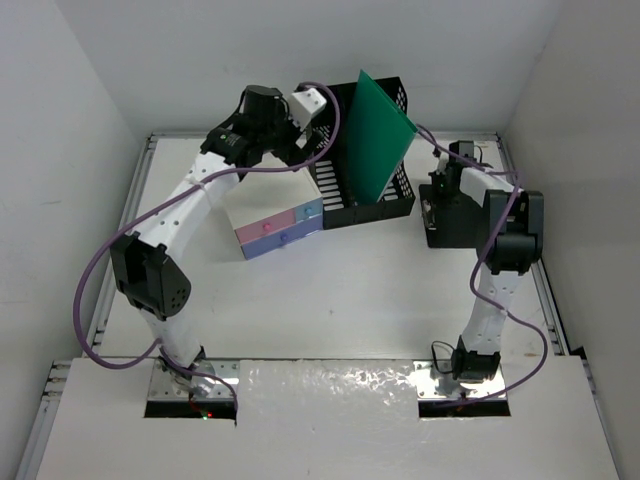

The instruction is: Organize the desk

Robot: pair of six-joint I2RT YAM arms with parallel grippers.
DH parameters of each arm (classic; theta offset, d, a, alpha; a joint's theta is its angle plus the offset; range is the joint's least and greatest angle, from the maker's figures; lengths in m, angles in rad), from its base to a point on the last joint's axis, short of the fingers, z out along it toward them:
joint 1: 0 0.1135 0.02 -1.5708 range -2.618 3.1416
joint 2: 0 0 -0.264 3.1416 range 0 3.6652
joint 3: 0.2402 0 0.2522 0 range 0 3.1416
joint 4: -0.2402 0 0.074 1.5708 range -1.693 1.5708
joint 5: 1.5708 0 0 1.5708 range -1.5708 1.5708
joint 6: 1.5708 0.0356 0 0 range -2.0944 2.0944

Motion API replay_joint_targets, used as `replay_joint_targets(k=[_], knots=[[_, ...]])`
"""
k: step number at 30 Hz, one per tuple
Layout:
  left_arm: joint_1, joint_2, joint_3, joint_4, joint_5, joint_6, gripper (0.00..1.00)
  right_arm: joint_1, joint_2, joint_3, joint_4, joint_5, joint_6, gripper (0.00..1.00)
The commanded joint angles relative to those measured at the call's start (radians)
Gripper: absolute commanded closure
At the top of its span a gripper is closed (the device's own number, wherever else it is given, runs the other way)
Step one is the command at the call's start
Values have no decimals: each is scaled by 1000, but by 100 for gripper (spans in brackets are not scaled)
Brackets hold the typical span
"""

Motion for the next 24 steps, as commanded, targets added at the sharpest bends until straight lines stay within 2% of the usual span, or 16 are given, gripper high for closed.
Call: replay_joint_targets(k=[1,2,7,9,12,13,16,20,23,24], knots=[[-8,-34,8,41,22,8,0,15,-47,-54,-34,34,-70,100],[-8,-33,8,41,22,8,0,20,-47,-66,-25,23,-76,100],[-8,-31,6,41,31,5,1,35,-26,-98,-55,83,-71,78],[-8,-31,6,42,31,5,0,45,-23,-109,-61,83,-68,77],[-8,-30,8,44,32,5,1,57,-27,-128,-52,100,-59,84],[-6,-31,8,44,34,5,0,57,-26,-134,-36,91,-56,90],[-8,-31,8,41,34,5,0,52,-4,-145,1,25,-53,99],[-8,-40,2,20,52,43,1,19,-1,-95,-40,-101,-33,100],[-19,-62,-3,-28,106,97,1,-24,-151,-170,38,-202,22,100],[-26,-69,-1,-36,112,109,1,-33,-151,-175,37,-210,22,100]])
